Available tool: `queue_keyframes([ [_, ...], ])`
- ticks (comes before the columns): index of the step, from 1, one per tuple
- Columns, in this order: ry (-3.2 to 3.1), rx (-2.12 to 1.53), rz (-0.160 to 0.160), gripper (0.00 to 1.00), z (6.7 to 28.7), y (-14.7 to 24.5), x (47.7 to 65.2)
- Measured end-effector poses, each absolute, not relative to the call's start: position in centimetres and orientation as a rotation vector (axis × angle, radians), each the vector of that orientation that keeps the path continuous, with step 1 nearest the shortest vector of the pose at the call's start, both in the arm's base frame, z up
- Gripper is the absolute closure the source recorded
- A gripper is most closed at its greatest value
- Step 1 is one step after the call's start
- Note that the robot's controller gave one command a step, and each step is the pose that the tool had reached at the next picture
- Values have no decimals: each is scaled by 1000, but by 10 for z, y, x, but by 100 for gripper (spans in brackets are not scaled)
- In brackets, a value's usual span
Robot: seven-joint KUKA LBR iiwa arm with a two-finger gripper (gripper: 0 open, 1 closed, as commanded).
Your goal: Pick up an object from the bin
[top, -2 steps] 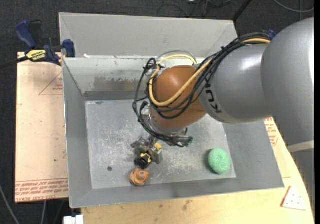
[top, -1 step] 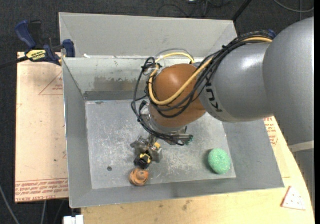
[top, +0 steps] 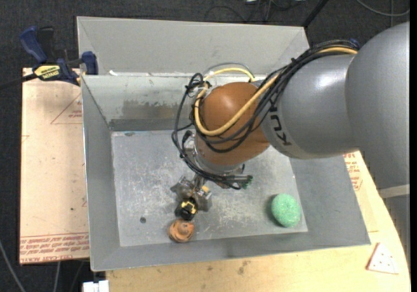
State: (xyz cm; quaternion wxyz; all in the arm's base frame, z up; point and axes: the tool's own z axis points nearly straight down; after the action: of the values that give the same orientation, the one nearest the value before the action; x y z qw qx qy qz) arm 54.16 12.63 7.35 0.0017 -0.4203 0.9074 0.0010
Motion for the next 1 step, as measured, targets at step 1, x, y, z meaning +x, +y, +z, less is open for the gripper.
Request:
queue_keyframes([
  [1,2857,-1303,4,100,79,126,541],
])
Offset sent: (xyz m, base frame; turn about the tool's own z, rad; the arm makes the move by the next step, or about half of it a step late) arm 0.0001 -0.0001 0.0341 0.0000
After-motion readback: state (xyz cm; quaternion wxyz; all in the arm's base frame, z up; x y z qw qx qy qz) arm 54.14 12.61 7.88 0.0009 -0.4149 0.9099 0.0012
